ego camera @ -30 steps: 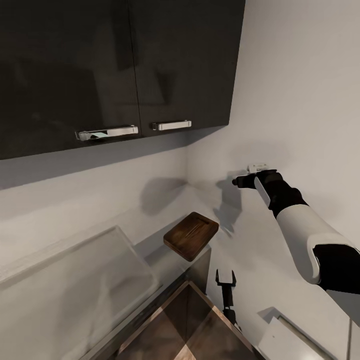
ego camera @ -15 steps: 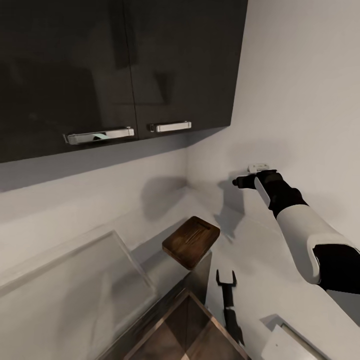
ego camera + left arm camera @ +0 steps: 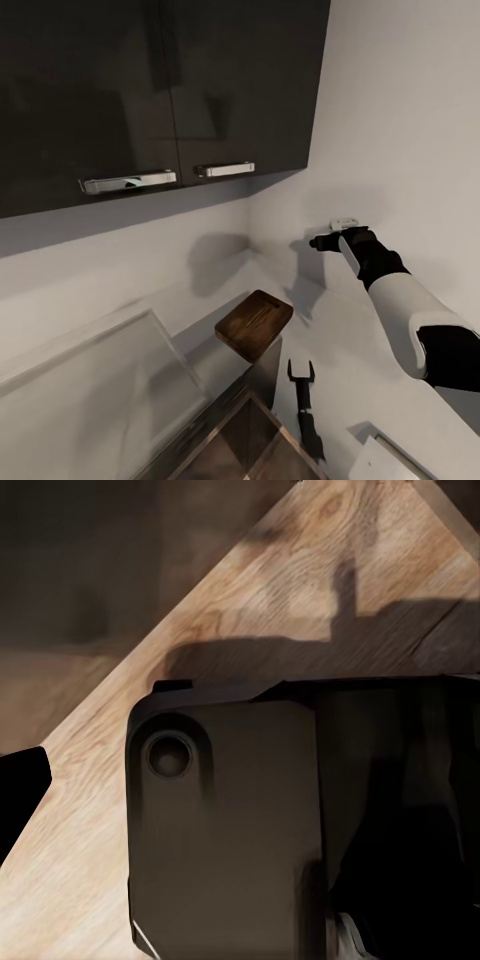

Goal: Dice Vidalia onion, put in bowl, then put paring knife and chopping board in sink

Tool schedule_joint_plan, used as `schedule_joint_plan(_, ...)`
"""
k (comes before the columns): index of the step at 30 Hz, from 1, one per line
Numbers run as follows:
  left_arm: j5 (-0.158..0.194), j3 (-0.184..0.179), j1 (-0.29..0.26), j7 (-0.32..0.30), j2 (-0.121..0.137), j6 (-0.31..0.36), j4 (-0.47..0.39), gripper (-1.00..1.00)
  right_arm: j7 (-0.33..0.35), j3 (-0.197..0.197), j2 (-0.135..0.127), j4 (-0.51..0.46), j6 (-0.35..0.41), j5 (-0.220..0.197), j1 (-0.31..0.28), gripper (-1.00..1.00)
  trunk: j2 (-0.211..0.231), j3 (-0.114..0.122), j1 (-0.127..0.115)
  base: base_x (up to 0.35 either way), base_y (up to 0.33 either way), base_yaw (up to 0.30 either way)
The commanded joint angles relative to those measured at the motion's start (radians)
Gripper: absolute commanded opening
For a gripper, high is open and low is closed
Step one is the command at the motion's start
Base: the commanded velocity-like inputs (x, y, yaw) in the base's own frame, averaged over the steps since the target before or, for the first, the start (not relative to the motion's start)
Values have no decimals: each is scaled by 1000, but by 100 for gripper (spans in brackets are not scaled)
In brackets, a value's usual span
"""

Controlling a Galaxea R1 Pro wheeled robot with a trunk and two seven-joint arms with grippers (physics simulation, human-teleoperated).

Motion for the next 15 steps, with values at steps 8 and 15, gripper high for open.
schedule_joint_plan(8, -10, 5, 0, 2, -1, -2, -2, 100, 3, 6, 1, -1, 9, -1, -1, 100, -2, -2, 1, 51, -25, 0)
schedule_joint_plan(15, -10, 4, 0, 2, -1, -2, 4, 100, 3, 6, 1, 1, 9, -3, -1, 100, -2, -2, 1, 2, -1, 0)
